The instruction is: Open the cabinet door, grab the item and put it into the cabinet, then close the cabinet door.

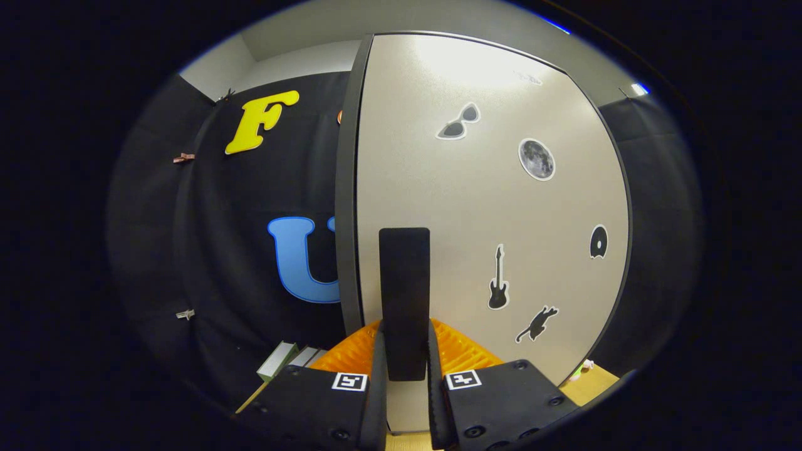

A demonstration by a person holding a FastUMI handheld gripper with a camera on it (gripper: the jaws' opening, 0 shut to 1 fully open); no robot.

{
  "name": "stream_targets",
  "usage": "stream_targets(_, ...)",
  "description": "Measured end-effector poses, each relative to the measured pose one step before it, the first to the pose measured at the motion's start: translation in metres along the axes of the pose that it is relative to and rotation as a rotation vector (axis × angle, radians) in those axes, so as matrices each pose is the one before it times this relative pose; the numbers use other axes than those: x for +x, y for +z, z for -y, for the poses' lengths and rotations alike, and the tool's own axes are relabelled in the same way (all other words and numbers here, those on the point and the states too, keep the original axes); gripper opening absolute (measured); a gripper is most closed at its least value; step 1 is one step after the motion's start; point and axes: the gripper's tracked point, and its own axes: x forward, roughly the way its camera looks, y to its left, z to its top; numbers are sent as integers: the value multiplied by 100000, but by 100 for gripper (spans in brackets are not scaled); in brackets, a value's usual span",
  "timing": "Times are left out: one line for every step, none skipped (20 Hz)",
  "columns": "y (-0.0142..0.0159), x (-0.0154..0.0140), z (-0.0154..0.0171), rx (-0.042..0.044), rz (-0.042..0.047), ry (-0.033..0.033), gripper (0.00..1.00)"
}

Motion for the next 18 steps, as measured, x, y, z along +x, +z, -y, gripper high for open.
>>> stream_targets(135,-79,-3,232,-308,-101,20)
stream_targets(-28,-211,-25,-402,-380,142,20)
stream_targets(-136,-53,56,-542,-226,308,20)
stream_targets(36,-299,-61,-874,190,334,20)
stream_targets(-7,-172,9,-321,516,422,20)
stream_targets(-27,-209,-10,-296,-236,515,20)
stream_targets(58,-321,47,-18,178,593,20)
stream_targets(0,-392,68,150,-400,656,20)
stream_targets(3,-672,17,161,-453,726,20)
stream_targets(51,-810,118,446,-518,579,20)
stream_targets(8,-955,176,602,-417,644,20)
stream_targets(132,-924,261,295,11,490,20)
stream_targets(-12,-764,343,-45,-360,125,20)
stream_targets(3,-947,296,-182,-413,-122,20)
stream_targets(-42,-897,323,-134,-358,-381,20)
stream_targets(36,-1003,437,-23,-276,-903,20)
stream_targets(4,-1214,638,202,-223,-1022,20)
stream_targets(18,-1078,632,314,-101,-1136,20)
